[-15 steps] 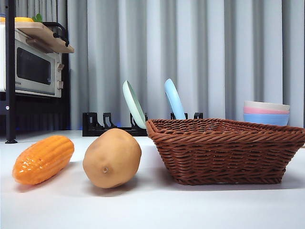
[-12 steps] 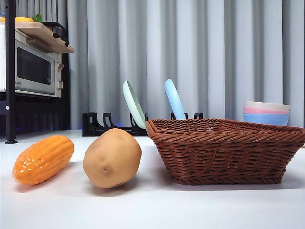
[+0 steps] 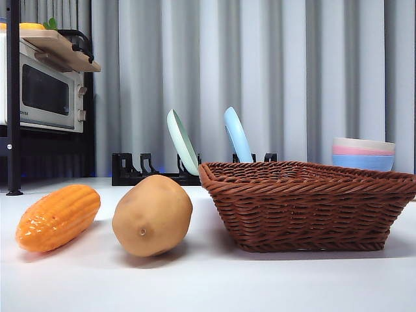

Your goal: Pick up the basket,pick up the corn from the table,pick up the potato from the table,pick up the cucumber from the table,put all items into the basket

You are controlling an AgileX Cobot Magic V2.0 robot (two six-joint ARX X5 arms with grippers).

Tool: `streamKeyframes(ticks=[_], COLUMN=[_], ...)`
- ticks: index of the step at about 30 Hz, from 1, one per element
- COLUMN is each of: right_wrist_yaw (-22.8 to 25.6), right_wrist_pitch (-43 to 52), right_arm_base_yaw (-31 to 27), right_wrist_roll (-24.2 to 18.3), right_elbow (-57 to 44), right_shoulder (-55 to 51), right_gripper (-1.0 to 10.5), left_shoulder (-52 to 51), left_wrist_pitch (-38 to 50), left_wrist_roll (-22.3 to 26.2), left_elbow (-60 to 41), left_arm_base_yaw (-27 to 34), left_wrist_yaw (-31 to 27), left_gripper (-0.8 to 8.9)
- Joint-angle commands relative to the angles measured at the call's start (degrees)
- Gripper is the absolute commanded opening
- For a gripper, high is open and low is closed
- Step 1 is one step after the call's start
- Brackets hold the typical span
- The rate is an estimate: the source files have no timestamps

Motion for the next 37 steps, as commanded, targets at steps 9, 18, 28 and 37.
streamKeyframes(ticks=[9,18,28,37], right_wrist_yaw=[-0.5,-11.1,-19.4,-19.1], right_wrist_pitch=[-3.8,-17.9,-24.5,-21.8], right_arm_base_yaw=[0.0,0.0,0.0,0.1], right_wrist_roll=[-11.5,-21.2,-29.0,-29.4], right_elbow=[17.9,34.9,41.6,41.7], right_shoulder=[21.1,39.6,50.8,58.3], right_gripper=[-0.1,-0.1,2.7,3.5], left_shoulder=[16.0,31.6,42.1,42.3], left_wrist_pitch=[-6.5,-14.7,-17.7,-17.2], left_wrist_roll=[11.1,14.7,15.5,15.2], left_elbow=[17.7,29.4,33.0,33.0], left_arm_base_yaw=[0.1,0.1,0.0,0.0], left_wrist_yaw=[0.3,3.8,11.0,10.8], left_gripper=[-0.08,-0.08,1.57,3.79])
